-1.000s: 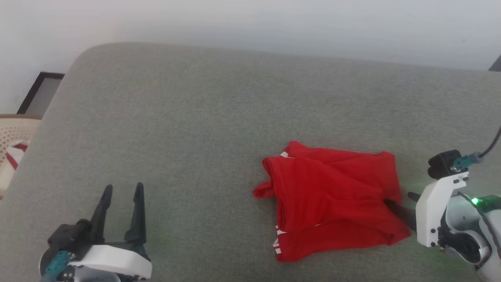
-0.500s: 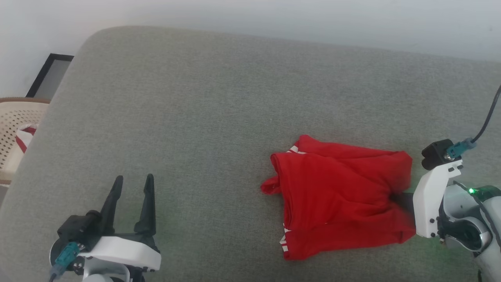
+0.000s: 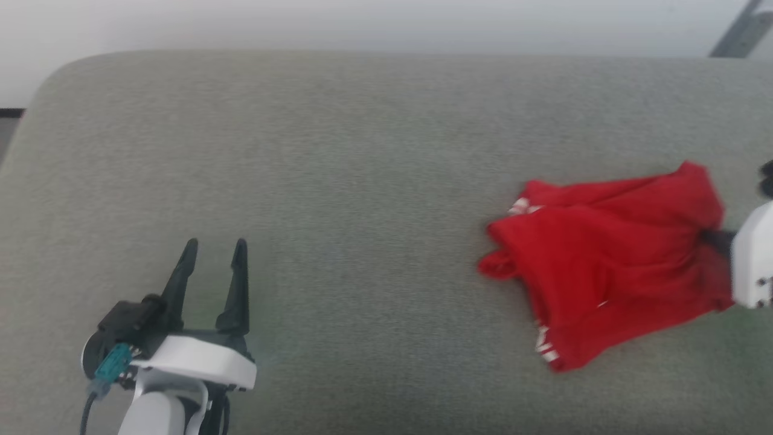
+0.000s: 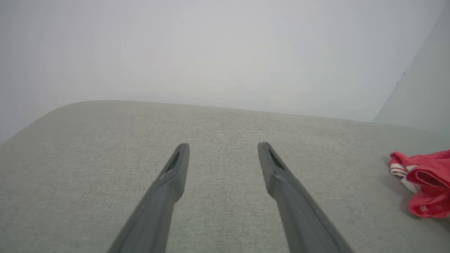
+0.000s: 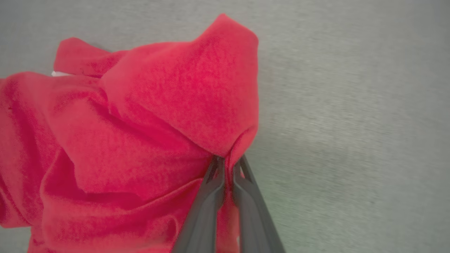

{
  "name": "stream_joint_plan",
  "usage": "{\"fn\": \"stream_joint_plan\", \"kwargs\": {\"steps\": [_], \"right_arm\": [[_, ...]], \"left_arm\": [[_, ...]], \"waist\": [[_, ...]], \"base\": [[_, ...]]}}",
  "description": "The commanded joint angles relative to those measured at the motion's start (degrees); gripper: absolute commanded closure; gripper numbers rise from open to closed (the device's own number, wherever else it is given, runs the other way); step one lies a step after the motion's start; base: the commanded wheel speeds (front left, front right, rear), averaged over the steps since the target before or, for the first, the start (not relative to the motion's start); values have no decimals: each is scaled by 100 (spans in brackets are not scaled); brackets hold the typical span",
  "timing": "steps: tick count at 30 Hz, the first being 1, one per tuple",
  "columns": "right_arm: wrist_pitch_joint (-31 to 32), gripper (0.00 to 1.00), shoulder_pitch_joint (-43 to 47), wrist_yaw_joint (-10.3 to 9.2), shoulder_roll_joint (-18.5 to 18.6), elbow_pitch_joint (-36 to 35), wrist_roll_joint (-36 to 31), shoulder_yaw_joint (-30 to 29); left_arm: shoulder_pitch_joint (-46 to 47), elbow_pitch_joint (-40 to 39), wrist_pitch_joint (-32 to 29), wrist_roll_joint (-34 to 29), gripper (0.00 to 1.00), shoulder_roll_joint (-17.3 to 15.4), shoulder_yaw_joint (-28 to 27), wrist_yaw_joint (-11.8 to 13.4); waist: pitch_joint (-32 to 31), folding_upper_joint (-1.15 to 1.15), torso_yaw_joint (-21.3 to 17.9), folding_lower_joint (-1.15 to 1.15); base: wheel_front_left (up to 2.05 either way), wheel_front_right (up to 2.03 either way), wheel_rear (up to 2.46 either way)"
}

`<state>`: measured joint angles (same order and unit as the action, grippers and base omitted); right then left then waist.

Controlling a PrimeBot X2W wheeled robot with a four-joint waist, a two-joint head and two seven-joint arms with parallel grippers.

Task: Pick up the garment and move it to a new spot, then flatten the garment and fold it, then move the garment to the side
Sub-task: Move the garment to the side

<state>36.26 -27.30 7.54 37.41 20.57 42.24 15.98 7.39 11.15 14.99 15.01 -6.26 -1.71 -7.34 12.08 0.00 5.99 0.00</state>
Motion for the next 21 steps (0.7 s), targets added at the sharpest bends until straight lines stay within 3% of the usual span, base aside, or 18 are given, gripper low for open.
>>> {"fn": "stream_joint_plan", "kwargs": {"steps": [1, 10, 21], "right_arm": [[-62, 100, -91, -10, 64, 35, -49, -58], [-658, 100, -868, -9, 637, 872, -365, -216], [-1827, 100, -1910, -10, 1071, 2188, -1007, 409]], "left_arm": [[106, 18, 25, -32, 0, 4, 30, -14], [692, 180, 25, -143, 0, -41, 361, -13], [1307, 361, 25, -221, 0, -89, 668, -14]], "waist": [[81, 0, -183, 0], [411, 0, -818, 0], [861, 0, -1226, 0]], "base": [[0, 0, 0], [0, 0, 0], [0, 0, 0]]}}
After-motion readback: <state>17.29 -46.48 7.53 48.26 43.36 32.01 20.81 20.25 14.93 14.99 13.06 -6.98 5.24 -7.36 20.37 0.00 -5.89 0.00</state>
